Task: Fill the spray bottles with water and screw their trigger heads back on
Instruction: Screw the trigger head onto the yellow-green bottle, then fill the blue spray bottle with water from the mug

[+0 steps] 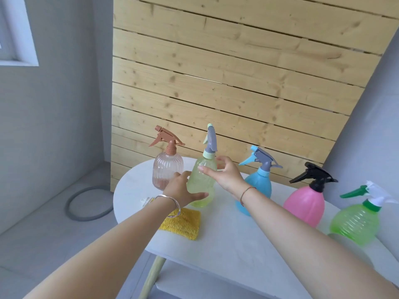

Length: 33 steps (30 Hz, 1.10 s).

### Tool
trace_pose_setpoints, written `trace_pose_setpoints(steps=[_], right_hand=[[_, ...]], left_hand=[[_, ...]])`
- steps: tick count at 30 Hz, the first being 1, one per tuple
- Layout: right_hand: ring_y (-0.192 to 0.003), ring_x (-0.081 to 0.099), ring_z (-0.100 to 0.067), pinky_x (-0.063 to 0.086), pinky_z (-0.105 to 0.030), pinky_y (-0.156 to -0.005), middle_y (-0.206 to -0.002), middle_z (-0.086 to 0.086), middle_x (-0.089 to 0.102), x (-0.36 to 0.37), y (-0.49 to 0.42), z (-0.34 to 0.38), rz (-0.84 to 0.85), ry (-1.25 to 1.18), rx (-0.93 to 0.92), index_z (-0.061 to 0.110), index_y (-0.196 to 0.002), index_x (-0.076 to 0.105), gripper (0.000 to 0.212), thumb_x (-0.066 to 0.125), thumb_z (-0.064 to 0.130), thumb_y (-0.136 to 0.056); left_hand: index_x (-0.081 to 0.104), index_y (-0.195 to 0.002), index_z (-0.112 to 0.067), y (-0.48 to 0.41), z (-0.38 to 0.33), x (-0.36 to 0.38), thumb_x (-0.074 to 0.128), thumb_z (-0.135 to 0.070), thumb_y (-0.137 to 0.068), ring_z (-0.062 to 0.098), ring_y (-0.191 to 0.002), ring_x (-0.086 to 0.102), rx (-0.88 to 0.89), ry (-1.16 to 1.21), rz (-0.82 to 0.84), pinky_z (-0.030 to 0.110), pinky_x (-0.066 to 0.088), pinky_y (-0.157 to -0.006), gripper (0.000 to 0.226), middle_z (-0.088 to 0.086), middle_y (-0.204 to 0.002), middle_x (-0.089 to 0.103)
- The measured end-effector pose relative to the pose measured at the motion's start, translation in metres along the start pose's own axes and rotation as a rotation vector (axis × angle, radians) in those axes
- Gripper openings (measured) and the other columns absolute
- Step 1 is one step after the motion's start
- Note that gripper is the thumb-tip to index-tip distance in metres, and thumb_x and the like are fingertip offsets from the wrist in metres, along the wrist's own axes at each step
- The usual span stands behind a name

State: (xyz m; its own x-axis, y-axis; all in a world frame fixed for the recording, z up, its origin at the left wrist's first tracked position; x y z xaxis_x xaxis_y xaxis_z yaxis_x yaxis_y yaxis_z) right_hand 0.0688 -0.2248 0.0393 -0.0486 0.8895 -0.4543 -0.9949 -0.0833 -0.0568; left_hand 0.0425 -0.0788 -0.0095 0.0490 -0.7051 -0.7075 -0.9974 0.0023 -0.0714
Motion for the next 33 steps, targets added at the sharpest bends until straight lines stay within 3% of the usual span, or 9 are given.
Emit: trace_pose_setpoints(steps=[4,7,10,12,15,19,24,27,33], right_hand=[[-0.131,0.041,-0.010,0.033,-0.033,-0.109,-0.143,0.007,0.043,0.001,-0.001,-0.009,0.135,-0.106,-0.023,0.026,-0.134,0.038,0.056,0.064,0.041,-0.087],[-0.122,0.046,-0.013,0.041,-0.033,-0.102,-0.133,0.006,0.043,0.005,0.003,-0.018,0.028,-0.018,-0.035,0.024,-0.135,0.036,0.074,0.074,0.046,-0.075],[-0.116,0.049,-0.015,0.043,-0.027,-0.089,-0.124,0.002,0.048,0.001,0.007,-0.023,-0.052,0.023,-0.086,0.023,-0.123,0.039,0.066,0.081,0.033,-0.072],[-0.126,0.043,-0.009,0.037,-0.024,-0.095,-0.132,0.004,0.048,0.001,0.003,-0.031,0.044,-0.100,-0.053,0.028,-0.121,0.040,0.056,0.076,0.025,-0.079],[-0.131,0.040,-0.008,0.035,-0.031,-0.107,-0.141,0.011,0.045,0.006,0.002,-0.039,0.131,-0.224,-0.008,0.030,-0.131,0.044,0.058,0.073,0.030,-0.081],[-0.113,0.053,-0.011,0.046,-0.031,-0.096,-0.129,0.009,0.050,0.010,0.004,-0.041,0.001,-0.145,-0.056,0.028,-0.134,0.042,0.066,0.077,0.034,-0.077],[-0.130,0.044,-0.019,0.038,-0.043,-0.108,-0.139,0.004,0.047,0.010,0.001,-0.042,0.060,-0.137,-0.062,0.031,-0.137,0.041,0.076,0.075,0.047,-0.071],[-0.131,0.042,-0.020,0.037,-0.039,-0.108,-0.142,0.001,0.042,0.009,-0.002,-0.039,0.010,-0.113,-0.046,0.025,-0.141,0.038,0.071,0.074,0.033,-0.080],[-0.136,0.036,-0.019,0.034,-0.035,-0.109,-0.146,0.000,0.039,0.011,-0.008,-0.037,0.012,-0.097,-0.040,0.023,-0.143,0.034,0.071,0.071,0.031,-0.083]], left_hand=[[0.034,-0.141,-0.012,0.002,0.002,0.001,0.074,-0.047,-0.078,0.019,-0.127,0.046,-0.020,0.151,0.043,0.025,0.039,-0.098,0.083,0.004,-0.142,0.043],[0.029,-0.144,-0.010,0.001,0.001,0.004,0.068,-0.019,-0.087,0.023,-0.126,0.048,-0.041,0.309,0.077,0.032,0.043,-0.100,0.069,0.007,-0.147,0.040],[0.024,-0.149,-0.016,-0.002,0.003,0.003,0.048,0.003,-0.090,0.019,-0.104,0.055,-0.039,0.350,0.085,0.026,0.047,-0.081,0.066,0.009,-0.144,0.044],[0.021,-0.151,-0.019,-0.003,0.003,0.001,0.040,0.005,-0.091,0.018,-0.103,0.055,-0.022,0.310,0.093,0.022,0.044,-0.079,0.067,0.009,-0.141,0.046],[0.025,-0.150,-0.019,-0.002,0.003,0.003,0.037,0.007,-0.092,0.024,-0.121,0.048,0.022,0.244,0.115,0.023,0.038,-0.094,0.065,0.014,-0.139,0.042],[0.030,-0.148,-0.018,-0.005,0.006,0.011,0.035,0.007,-0.091,0.023,-0.133,0.043,-0.014,0.357,0.134,0.030,0.037,-0.106,0.062,0.003,-0.148,0.039],[0.026,-0.151,-0.016,-0.009,0.006,0.018,0.034,0.008,-0.089,0.021,-0.137,0.040,-0.003,0.433,0.177,0.040,0.033,-0.113,0.067,-0.001,-0.151,0.037],[0.025,-0.152,-0.016,-0.014,0.007,0.019,0.034,0.009,-0.089,0.022,-0.138,0.038,0.001,0.455,0.163,0.041,0.033,-0.114,0.068,-0.002,-0.151,0.036],[0.019,-0.152,-0.017,-0.015,0.003,0.017,0.038,0.006,-0.092,0.023,-0.142,0.031,-0.017,0.438,0.144,0.035,0.032,-0.112,0.067,0.002,-0.154,0.031]])
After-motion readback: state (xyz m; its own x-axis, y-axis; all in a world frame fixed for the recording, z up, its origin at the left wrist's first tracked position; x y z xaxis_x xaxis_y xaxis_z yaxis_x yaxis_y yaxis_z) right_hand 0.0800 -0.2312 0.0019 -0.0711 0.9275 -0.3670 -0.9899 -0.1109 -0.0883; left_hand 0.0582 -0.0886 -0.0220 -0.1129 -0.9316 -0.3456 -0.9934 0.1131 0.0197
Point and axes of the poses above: each hand's wrist, its own y-axis away from the middle knuckle, its own x-axis out of the palm, z = x × y, the point moved 5 cm from there along -y, towards the middle knuckle
